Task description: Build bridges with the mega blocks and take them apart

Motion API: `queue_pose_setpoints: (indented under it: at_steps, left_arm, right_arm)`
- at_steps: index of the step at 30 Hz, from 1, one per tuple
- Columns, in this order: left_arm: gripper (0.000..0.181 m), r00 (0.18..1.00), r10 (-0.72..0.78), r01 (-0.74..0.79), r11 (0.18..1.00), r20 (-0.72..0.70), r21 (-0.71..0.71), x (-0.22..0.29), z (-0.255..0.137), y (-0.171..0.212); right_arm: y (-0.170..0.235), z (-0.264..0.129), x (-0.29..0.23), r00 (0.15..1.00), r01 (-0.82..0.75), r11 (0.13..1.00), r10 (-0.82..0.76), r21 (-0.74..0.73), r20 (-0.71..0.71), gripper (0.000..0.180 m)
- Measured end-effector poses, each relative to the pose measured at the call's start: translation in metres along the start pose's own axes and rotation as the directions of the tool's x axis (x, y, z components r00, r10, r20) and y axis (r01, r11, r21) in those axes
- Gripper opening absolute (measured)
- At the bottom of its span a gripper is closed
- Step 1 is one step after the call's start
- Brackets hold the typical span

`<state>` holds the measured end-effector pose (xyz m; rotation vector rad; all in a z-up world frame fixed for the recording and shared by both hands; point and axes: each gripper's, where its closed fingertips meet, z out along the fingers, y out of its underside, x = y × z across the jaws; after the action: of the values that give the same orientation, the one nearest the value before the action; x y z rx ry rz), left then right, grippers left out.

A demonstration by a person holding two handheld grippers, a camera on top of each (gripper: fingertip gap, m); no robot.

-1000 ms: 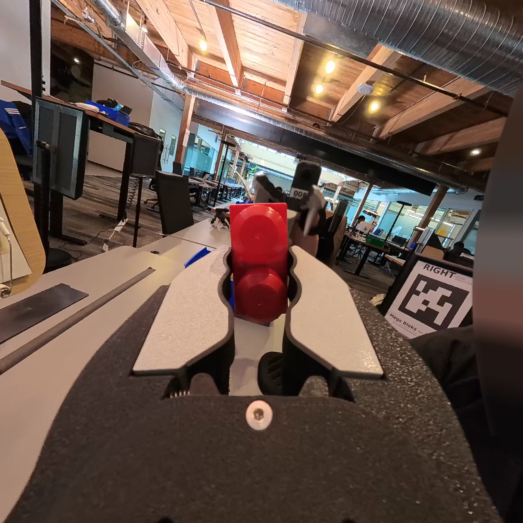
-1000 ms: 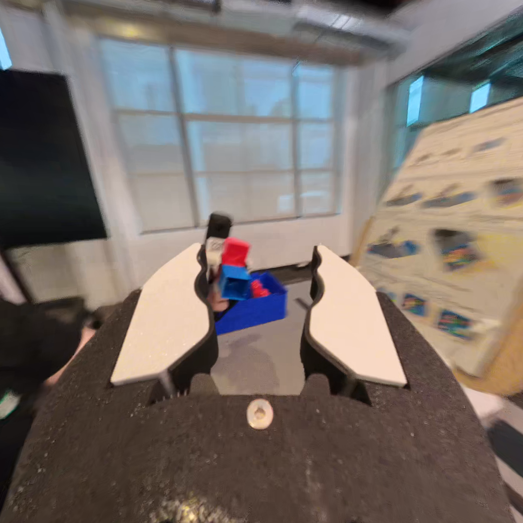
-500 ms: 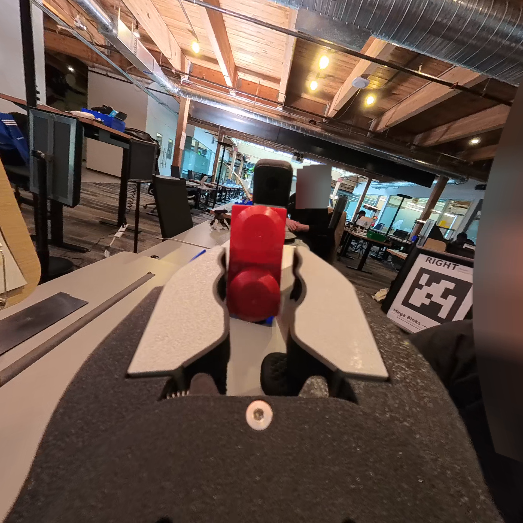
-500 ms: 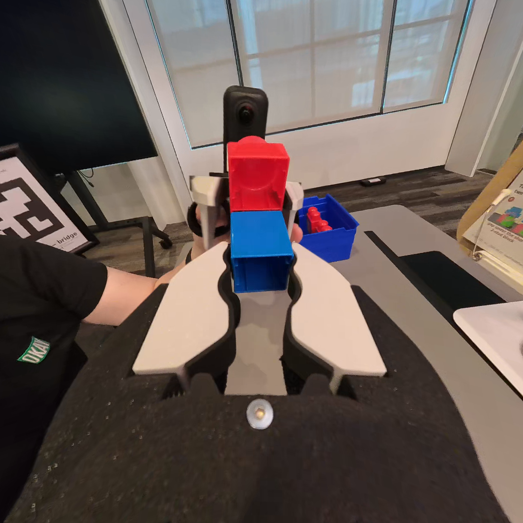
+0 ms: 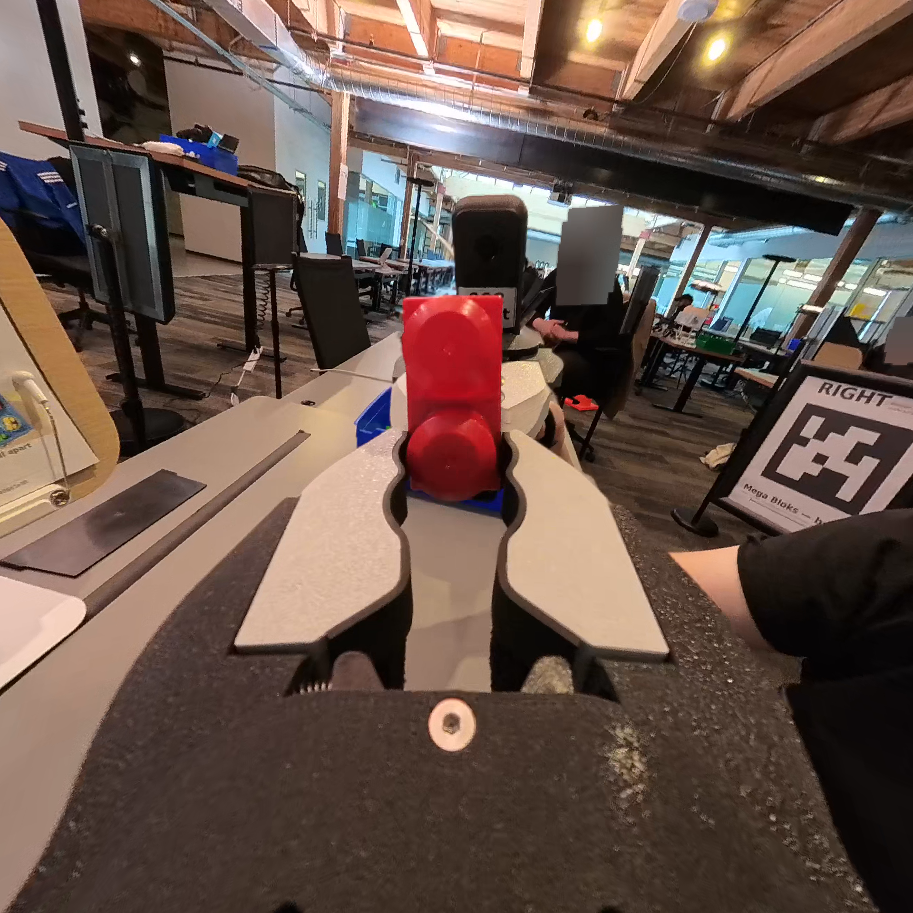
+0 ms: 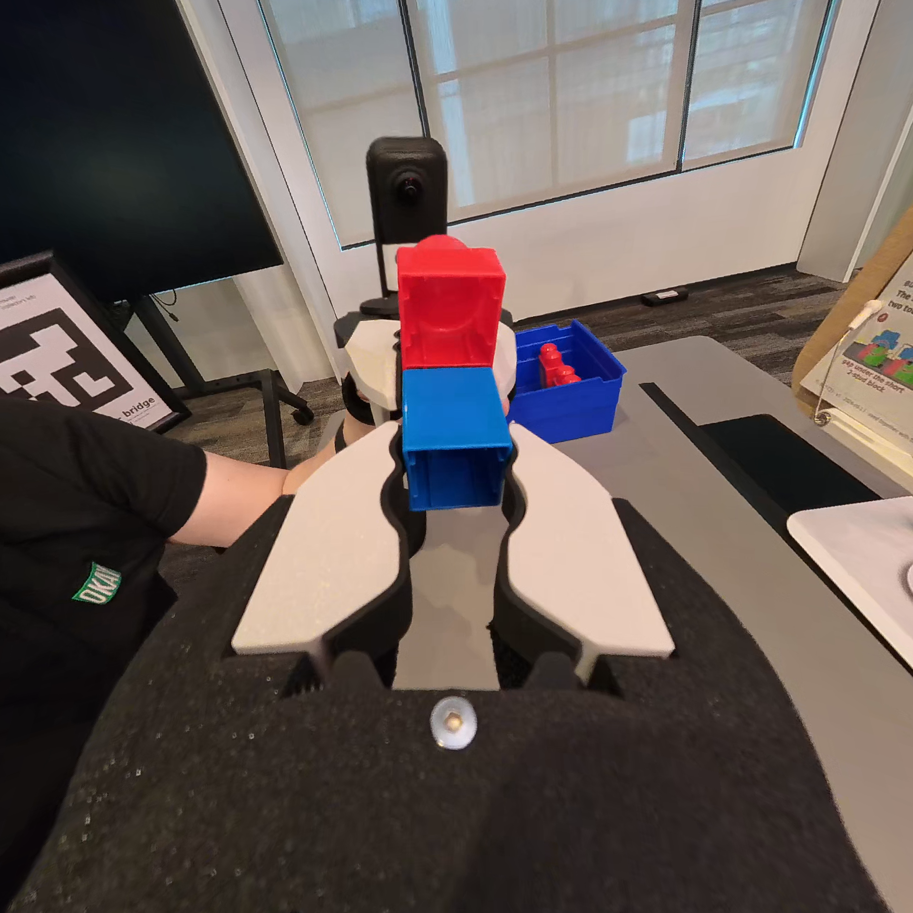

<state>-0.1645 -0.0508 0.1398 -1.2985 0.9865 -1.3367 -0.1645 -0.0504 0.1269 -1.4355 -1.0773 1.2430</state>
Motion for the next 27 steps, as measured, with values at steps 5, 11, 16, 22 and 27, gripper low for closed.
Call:
queue_pose_setpoints:
  at_steps: [5, 11, 16, 22, 27]
  left_arm:
    - [0.034, 0.998, -0.052, 0.054, 0.996, -0.034, 0.066, 0.002, -0.001, -0.008]
    - [0.034, 0.996, -0.072, 0.049, 0.947, 0.061, 0.318, -0.026, -0.086, -0.066]
    - [0.034, 0.996, -0.003, -0.023, 0.957, 0.088, 0.291, -0.015, -0.09, -0.07]
    - [0.034, 0.999, -0.03, 0.025, 0.968, 0.016, 0.248, -0.008, -0.071, -0.059]
    - [0.035, 0.999, -0.047, 0.049, 0.975, -0.016, 0.215, -0.006, -0.059, -0.051]
  right_arm:
    - [-0.002, -0.009, 0.0, 1.0, 0.0, 1.0, 0.0, -0.003, -0.003, 0.035]
    - [-0.013, -0.075, 0.027, 0.99, -0.036, 0.997, 0.046, 0.074, -0.135, 0.035]
    - [-0.013, -0.158, 0.046, 0.856, 0.054, 0.998, -0.055, -0.017, -0.515, 0.036]
    - [0.115, -0.393, 0.075, 0.15, -0.423, 0.89, 0.256, 0.171, -0.955, 0.036]
    - [0.19, -0.444, 0.079, -0.017, -0.549, 0.761, 0.403, 0.346, -0.915, 0.036]
